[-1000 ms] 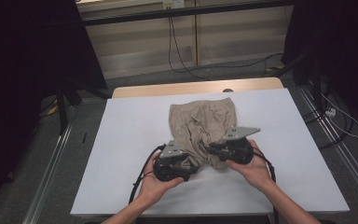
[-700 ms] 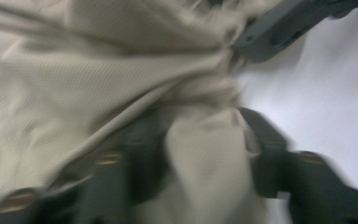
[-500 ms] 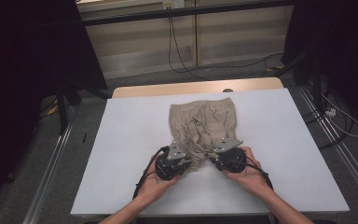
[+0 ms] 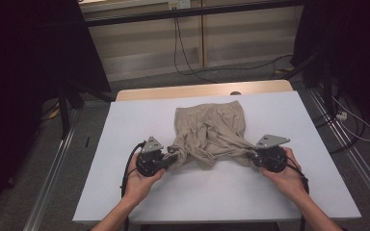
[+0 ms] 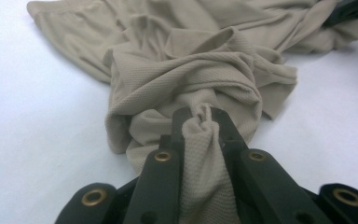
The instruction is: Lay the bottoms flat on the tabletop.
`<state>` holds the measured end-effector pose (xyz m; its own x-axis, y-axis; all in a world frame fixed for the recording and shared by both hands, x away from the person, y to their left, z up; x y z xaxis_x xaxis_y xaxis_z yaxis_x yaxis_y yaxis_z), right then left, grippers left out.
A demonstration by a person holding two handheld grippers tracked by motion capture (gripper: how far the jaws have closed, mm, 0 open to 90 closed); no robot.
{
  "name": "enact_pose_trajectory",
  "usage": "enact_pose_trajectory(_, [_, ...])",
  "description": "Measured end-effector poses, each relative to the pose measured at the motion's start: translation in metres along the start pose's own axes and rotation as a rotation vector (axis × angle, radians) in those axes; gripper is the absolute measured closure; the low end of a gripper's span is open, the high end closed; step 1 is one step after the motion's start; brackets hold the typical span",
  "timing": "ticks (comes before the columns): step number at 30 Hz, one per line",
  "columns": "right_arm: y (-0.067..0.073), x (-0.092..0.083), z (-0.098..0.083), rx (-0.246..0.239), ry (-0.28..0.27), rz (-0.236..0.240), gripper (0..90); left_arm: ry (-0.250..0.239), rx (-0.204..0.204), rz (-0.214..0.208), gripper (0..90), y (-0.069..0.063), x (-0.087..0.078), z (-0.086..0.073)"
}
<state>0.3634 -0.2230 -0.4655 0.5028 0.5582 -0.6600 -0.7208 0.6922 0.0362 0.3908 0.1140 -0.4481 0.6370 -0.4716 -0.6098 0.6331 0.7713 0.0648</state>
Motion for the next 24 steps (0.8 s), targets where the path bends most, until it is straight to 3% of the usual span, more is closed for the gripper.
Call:
enact_pose_trajectory(1, [-0.006, -0.002, -0.002, 0.027, -0.008, -0.019, 80.8, -0.003, 0.004, 0.014, 82.0, 0.001, 0.002, 0.001])
enact_pose_trajectory(5, [-0.007, -0.001, -0.001, 0.044, -0.019, -0.034, 76.3, -0.01, -0.019, 0.014, 81.7, 0.006, 0.001, 0.002])
enact_pose_trajectory(9, [0.004, -0.004, 0.011, 0.064, -0.099, 0.016, 61.9, 0.0, -0.052, 0.016, 81.2, 0.012, 0.004, 0.0])
enact_pose_trajectory(13, [0.026, -0.001, 0.032, 0.016, -0.146, 0.07, 61.2, 0.012, -0.064, 0.008, 80.9, 0.013, 0.009, 0.0])
enact_pose_trajectory(16, [0.046, 0.016, 0.043, 0.002, -0.136, 0.155, 63.2, 0.021, -0.058, 0.007, 79.8, 0.01, 0.011, -0.001])
enact_pose_trajectory(18, [0.059, 0.035, 0.049, -0.025, -0.112, 0.21, 59.3, 0.026, -0.044, 0.007, 78.8, 0.01, 0.011, -0.002])
enact_pose_trajectory(21, [0.072, 0.06, 0.057, -0.052, -0.075, 0.249, 47.1, 0.035, -0.049, 0.001, 77.6, 0.009, 0.014, -0.003])
enact_pose_trajectory(24, [0.078, 0.088, 0.061, -0.042, -0.034, 0.243, 41.4, 0.034, -0.044, -0.002, 76.1, 0.008, 0.014, -0.004])
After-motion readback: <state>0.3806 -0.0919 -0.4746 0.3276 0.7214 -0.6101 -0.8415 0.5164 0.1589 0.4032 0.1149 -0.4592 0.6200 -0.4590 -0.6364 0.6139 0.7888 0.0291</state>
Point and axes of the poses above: each handheld gripper's, and its own axes: x roughly forward along the jaws, z roughly out of its top, y roughly to its left, the point moved 4 cm from there along x, roughly forward along the jaws, and after that the axes turned 14 degrees about z, right-handed, at the moved point
